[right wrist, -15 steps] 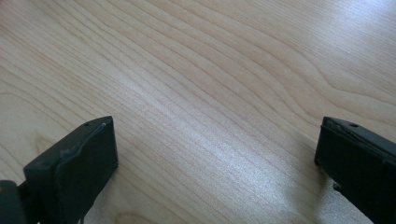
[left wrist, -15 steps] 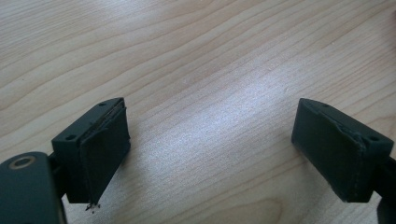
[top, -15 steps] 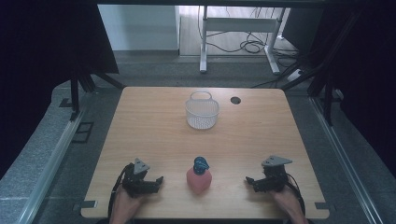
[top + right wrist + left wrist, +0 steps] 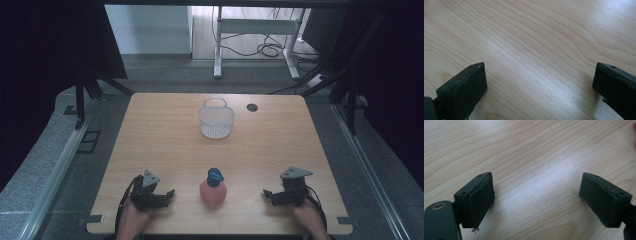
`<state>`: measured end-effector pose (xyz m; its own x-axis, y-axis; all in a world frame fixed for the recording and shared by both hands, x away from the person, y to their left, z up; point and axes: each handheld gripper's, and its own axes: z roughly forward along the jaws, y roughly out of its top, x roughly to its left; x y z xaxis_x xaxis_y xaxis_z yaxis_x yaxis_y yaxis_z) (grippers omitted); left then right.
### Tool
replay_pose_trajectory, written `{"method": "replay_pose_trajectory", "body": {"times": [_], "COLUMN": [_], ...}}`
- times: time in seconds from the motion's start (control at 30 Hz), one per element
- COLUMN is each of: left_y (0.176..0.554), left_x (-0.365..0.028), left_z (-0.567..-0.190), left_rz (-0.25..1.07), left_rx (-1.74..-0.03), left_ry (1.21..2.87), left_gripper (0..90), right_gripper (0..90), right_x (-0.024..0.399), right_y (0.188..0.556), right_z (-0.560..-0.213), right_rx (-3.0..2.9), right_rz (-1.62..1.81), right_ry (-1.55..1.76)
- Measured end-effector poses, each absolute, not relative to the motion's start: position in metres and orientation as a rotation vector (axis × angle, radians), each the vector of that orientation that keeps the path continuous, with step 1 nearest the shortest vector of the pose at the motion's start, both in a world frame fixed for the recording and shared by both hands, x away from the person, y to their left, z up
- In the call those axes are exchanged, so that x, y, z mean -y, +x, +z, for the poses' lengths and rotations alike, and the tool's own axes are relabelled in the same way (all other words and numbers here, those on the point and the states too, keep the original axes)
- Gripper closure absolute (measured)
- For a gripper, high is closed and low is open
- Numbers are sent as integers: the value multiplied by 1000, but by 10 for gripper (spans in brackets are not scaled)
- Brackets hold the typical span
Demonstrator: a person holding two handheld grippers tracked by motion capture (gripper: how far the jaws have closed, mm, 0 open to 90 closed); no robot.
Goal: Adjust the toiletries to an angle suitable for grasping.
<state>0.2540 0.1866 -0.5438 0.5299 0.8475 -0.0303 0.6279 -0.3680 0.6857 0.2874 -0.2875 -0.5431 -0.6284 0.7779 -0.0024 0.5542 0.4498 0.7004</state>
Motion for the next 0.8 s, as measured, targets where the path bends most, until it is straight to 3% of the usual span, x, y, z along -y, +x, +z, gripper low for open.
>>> {"method": "replay_pose_trajectory", "body": {"times": [0.8], "left_y": [250], "left_x": [-189], "left_z": [-533], "left_rz": [409], "left_rx": [-1173], "left_ry": [2103], "left_gripper": [132], "right_gripper": [0], "right_x": [288], "right_y": [287], "right_z": [-543], "right_rx": [-2381], "right_rz": [974], "right_ry": [1137]}}
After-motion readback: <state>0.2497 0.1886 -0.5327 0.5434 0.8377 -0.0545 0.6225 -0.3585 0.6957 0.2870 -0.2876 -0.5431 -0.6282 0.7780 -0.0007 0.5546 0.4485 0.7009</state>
